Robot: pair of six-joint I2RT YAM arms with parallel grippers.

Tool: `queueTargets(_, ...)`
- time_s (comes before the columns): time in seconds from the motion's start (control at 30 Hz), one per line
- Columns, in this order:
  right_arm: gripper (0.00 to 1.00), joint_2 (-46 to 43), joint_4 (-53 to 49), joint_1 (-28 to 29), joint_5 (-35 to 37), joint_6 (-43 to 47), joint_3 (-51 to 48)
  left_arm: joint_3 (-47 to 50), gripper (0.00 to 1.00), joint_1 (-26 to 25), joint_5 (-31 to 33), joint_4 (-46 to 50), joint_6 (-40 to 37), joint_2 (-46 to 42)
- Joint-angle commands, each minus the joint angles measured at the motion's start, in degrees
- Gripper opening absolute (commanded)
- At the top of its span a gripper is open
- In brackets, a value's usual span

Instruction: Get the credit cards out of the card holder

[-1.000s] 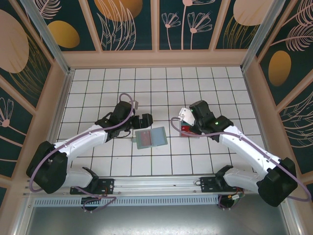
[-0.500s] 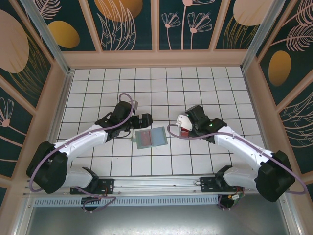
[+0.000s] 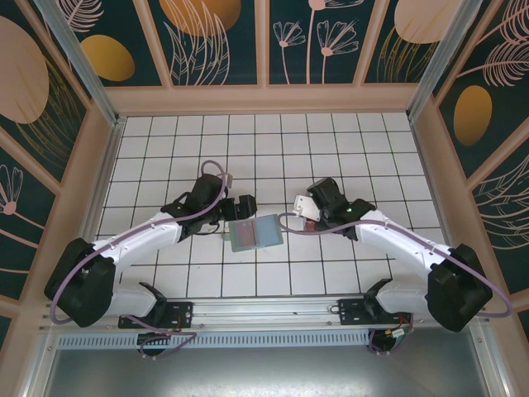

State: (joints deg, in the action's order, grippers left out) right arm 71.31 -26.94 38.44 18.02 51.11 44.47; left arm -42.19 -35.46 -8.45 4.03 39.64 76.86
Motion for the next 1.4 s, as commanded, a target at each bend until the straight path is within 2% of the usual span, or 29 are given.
queueTargets(0.0, 0.0, 0.76, 0.68, 0.45, 0.67, 1.03, -0.39, 1.03, 0.97, 0.27, 0.4, -1.55, 0.0, -1.12)
queueTargets(0.13, 0.0, 0.8, 1.72, 0.33, 0.83, 0.67, -1.33, 1.49, 0.97, 0.3, 0.39, -1.83, 0.18, -1.42)
queueTargets(0.17, 0.07, 0.86, 2.68, 0.32, 1.38, 0.57, -1.84, 1.52, 0.97, 0.26, 0.39, -1.88, 0.18, -1.38)
queueTargets(0.2, 0.18, 0.93, 3.83, 0.23, 2.15, 0.49, -2.42, 1.54, 0.98, 0.29, 0.37, -1.92, 0.26, -1.43)
queueTargets(0.3, 0.24, 1.51, 7.15, -0.19, 4.19, 0.18, -3.16, 1.58, 0.97, 0.26, 0.18, -2.01, 0.35, -1.43)
queueTargets(0.47, 0.25, 2.51, 12.82, -1.82, 8.36, -1.48, -2.34, 1.76, 0.98, 0.34, 0.42, -1.84, 0.48, -1.88)
queueTargets(0.63, 0.26, 2.34, 11.41, -2.49, 6.6, -7.02, 1.62, 1.93, 0.98, 0.3, 0.45, -1.84, 0.59, -1.92)
queueTargets(0.8, 0.25, 1.56, 6.43, -2.5, -1.47, -21.09, 7.27, 2.03, 0.97, 0.26, 0.42, -1.4, 0.99, -1.75)
queueTargets(0.97, 0.21, 2.32, 5.24, -1.12, -12.61, -44.63, 10.29, 3.19, 0.95, 0.28, 2.06, -0.19, 2.01, -2.15)
queueTargets(1.17, 0.21, 4.15, 9.2, 3.91, -16.87, -63.83, 8.74, 4.94, 0.9, 0.31, 1.5, 1.1, 3.59, -2.7)
queueTargets(1.2, 0.19, 4.5, 9.91, 4.54, -16.89, -66.03, 8.19, 5.33, 0.88, 0.26, 1.27, 1.17, 4.05, -2.81)
queueTargets(1.27, 0.07, 5.68, 12.52, 5.6, -21.46, -69.2, 6.59, 6.36, 0.85, 0.29, 0.76, 0.9, 5.05, -3.19)
queueTargets(1.37, 0.01, 8.11, 14.71, 7.45, -22.77, -73.11, 4.59, 8.17, 0.8, 0.3, 1.72, 0.89, 6.81, -4.61)
